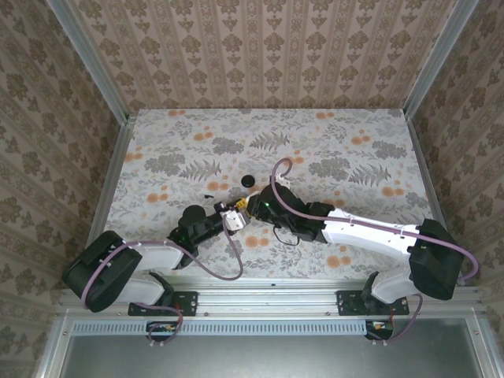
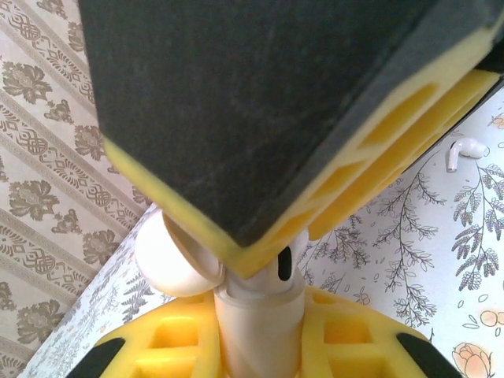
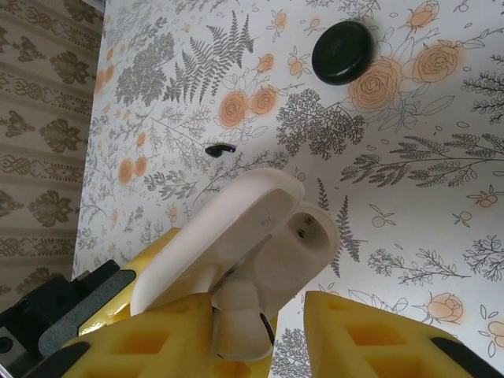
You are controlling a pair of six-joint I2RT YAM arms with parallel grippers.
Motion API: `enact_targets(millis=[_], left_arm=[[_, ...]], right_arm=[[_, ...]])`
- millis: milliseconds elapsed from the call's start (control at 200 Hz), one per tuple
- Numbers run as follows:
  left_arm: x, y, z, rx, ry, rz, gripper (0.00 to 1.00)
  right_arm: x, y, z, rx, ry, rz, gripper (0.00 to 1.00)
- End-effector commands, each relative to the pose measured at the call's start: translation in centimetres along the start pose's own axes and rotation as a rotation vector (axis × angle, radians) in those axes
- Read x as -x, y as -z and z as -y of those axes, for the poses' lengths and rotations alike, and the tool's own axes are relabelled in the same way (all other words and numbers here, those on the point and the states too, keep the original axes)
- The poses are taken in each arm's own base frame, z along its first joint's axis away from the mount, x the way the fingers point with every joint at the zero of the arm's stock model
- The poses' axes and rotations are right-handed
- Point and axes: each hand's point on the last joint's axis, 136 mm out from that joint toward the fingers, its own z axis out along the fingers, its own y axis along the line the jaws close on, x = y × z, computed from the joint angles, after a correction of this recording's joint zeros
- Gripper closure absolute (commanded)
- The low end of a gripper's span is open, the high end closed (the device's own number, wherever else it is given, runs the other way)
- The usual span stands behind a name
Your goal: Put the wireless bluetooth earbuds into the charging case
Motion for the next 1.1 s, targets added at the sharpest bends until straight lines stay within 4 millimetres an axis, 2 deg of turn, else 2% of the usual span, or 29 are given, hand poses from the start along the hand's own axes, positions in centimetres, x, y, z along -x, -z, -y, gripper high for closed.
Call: enact_targets(millis=[0,375,530,635,825,925,1095], left_arm=[[1.5,-0.1,-0.5,0.013,-0.024,0.051,1.0],[1.7,-0.2,-0.5,0.006,0.03,0.067,1.0],[1.8,-0.2,-0.8,0.0,0.091,0.088,1.0],[2.0,-0.2,-1.2,-0.017,0.143,0.107,1.0],[2.4,-0.5,-1.3,-0.062,0.232,0.131,1.0],[2.4,-0.7,-1.3,-0.098,0.285,0.136,1.0],[2.9,-1.0,-1.3,-0.149,0.336,0.164,1.0]], right_arm=[[1.4,1.4,-1.3,0.064,-0.032,0.065,0.61],[3.0,3.6,-1.8,0.147,-0.005,0.157,0.5],[3.6,4.7,-1.4,0.186,0.038,0.208,0.51],[3.7,4.5,-0.9,0.212,0.113,0.214,0.51],[3.3,4.2,-1.2,0.262,0.47,0.185,0.49],[2.6,5.0,-2.0,0.339,0.718,0.207,0.47],[1.7,6.2,-2.1,0.441,1.025,0.27,0.47]])
